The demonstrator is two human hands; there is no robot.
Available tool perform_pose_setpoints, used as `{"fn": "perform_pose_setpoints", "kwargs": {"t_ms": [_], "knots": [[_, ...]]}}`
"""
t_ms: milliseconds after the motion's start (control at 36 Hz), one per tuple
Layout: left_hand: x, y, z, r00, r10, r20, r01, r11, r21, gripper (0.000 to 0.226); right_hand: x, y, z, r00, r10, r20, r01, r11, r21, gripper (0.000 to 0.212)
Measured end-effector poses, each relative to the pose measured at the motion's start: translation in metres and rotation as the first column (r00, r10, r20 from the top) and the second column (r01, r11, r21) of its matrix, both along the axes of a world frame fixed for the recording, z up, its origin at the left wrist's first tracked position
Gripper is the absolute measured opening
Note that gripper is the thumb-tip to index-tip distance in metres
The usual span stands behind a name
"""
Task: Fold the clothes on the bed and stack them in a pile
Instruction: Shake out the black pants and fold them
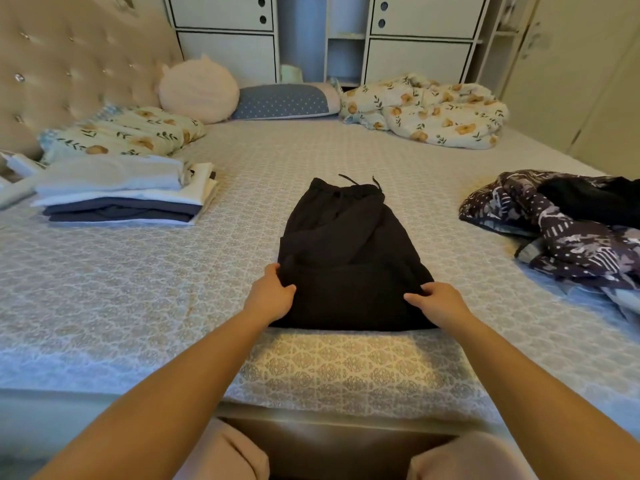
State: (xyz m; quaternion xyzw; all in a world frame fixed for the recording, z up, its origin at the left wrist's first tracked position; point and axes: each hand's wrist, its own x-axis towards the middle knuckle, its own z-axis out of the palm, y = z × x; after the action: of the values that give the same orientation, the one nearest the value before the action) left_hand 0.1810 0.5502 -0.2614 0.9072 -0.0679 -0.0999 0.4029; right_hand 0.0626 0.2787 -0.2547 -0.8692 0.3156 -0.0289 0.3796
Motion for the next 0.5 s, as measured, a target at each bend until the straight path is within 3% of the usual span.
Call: {"fn": "perform_pose_setpoints", "kwargs": {"t_ms": [111,250,333,417,500], "knots": [[-0.003,-0.002,0.001,0.993,-0.012,0.116,0.011,1.000,0.007,0.054,-0.006,0.007,-0.001,0.996,-0.069,0.052,0.076,0.986,-0.151,0.044],[-0.004,-0.003,-0.010,0.982,-0.059,0.181,0.016,0.974,0.228,0.057,-0.012,0.008,-0.005,0.986,-0.087,-0.145,0.045,0.962,-0.268,0.038],[0.003,-0.004,-0.009,0.967,-0.045,0.252,-0.039,0.948,0.316,0.058,-0.006,0.009,0.001,0.969,-0.108,-0.221,0.006,0.908,-0.419,0.028],[0.013,-0.012,-0.004,0.934,-0.049,0.354,-0.094,0.922,0.377,0.060,0.005,0.016,0.006,0.981,-0.091,-0.170,-0.018,0.834,-0.551,0.042],[0.029,-0.033,0.003,0.899,-0.086,0.430,-0.105,0.910,0.401,0.058,0.028,0.023,0.006,0.992,0.033,-0.122,-0.106,0.740,-0.664,0.050]]}}
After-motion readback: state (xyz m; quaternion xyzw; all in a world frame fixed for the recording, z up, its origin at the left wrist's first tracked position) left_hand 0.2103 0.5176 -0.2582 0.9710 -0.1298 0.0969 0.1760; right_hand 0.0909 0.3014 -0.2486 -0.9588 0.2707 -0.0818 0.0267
